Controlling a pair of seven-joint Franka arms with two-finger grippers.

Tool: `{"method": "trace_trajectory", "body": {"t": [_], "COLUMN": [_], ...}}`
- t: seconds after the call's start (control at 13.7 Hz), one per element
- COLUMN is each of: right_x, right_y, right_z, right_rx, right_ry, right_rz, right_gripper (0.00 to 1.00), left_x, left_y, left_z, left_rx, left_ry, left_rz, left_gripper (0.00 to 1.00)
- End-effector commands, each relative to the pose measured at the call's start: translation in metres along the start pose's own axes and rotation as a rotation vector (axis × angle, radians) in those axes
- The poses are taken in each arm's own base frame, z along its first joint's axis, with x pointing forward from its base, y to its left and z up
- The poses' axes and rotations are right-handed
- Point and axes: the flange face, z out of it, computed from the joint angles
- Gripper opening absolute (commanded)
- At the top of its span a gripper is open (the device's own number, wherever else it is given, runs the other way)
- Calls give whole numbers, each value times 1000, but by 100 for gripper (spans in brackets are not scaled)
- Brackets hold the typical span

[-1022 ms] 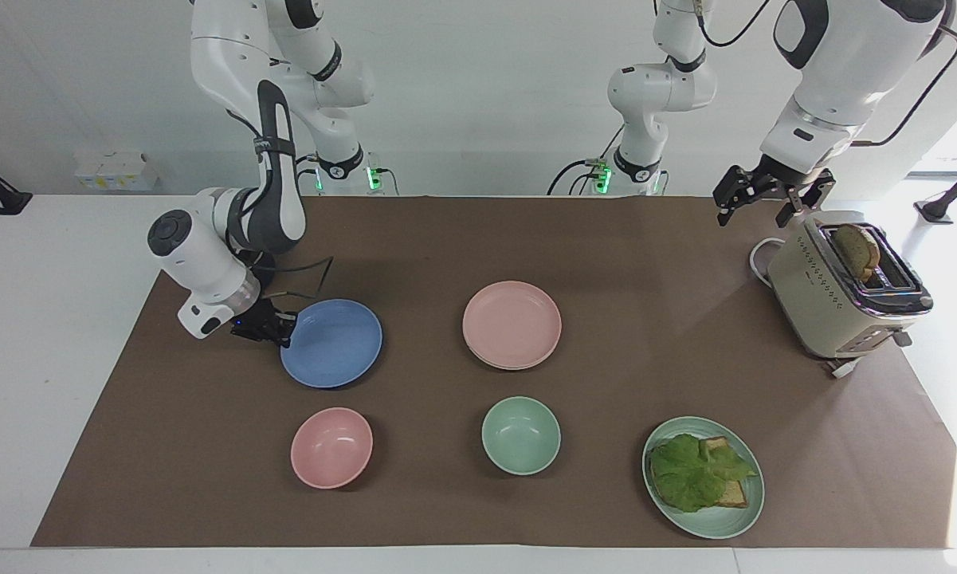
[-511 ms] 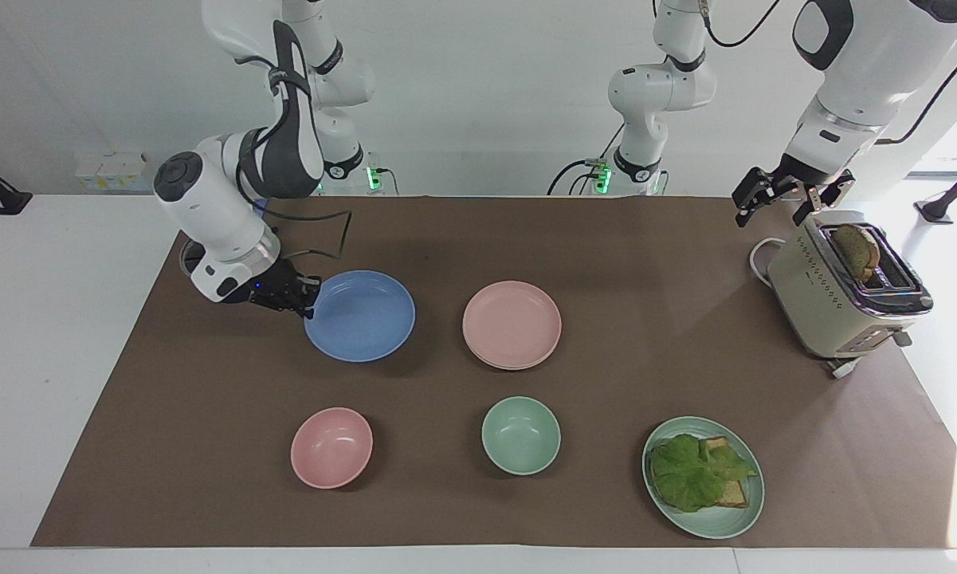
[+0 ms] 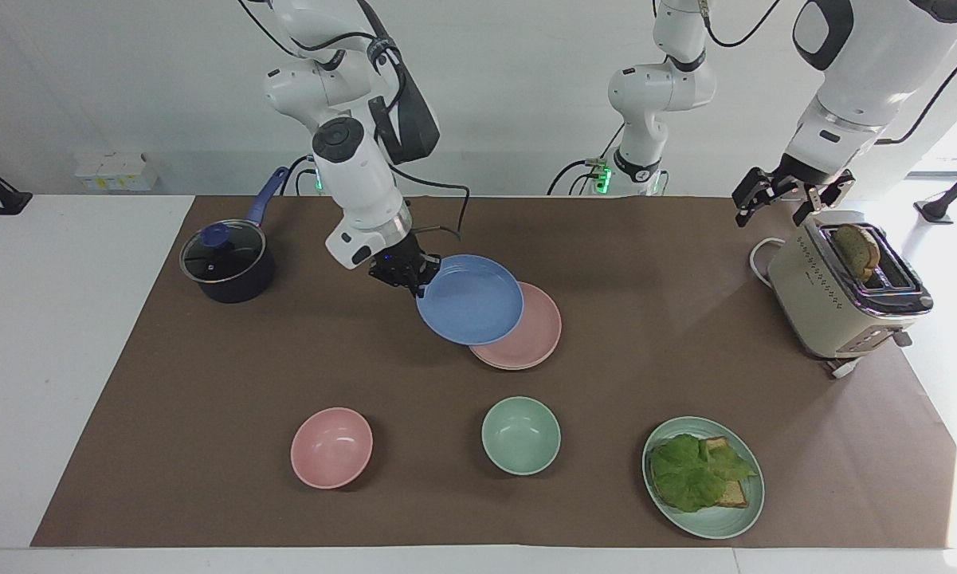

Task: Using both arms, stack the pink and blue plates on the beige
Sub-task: 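Carry the blue plate onto the pink plate with the right gripper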

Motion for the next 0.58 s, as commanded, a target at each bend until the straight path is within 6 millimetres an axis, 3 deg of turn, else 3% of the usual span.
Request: {"method": "trace_trajectory", "body": {"t": [0.0,0.51], "right_x": [2,-3], "right_y": [-15,-39], "right_z": [20,76], "right_rx": [73,69], "right_ry": [-16,-34], "right_rz": [43,59], "right_gripper": [0,0], "left_x": [-3,-3], "left_y": [-2,-2], "left_z": [-3,-3], "left_rx": [12,12], "left_ry": [-4,-4], "left_rz": [6,6], "left_gripper": [100,100]}}
